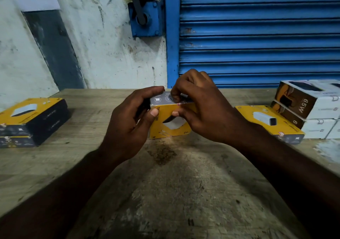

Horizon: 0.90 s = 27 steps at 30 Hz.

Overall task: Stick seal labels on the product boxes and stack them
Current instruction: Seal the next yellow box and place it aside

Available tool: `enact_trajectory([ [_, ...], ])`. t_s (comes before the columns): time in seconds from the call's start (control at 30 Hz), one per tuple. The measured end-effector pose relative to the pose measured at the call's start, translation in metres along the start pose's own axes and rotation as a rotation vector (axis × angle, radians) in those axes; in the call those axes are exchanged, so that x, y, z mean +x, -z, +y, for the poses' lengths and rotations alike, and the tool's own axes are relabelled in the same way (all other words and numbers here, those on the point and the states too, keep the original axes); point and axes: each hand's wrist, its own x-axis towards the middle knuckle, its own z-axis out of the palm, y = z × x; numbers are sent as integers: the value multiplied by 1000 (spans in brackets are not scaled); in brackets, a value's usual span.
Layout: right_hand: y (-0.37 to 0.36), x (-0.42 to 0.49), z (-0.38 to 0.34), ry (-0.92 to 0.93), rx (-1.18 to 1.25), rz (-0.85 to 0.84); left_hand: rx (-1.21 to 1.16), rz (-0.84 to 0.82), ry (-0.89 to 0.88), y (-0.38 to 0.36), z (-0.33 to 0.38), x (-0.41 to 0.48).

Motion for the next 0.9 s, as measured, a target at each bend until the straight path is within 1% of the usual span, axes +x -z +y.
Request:
enact_trajectory([
  [0.43, -3, 0, 1, -28, 31, 9, -49, 0, 24, 0, -2, 0],
  [0.7, -3, 1, 2, -13, 42, 14, -60, 2, 28, 0, -2, 0],
  [0.9, -4, -2, 4, -55, 165, 40, -74, 8, 52, 1, -1, 1],
])
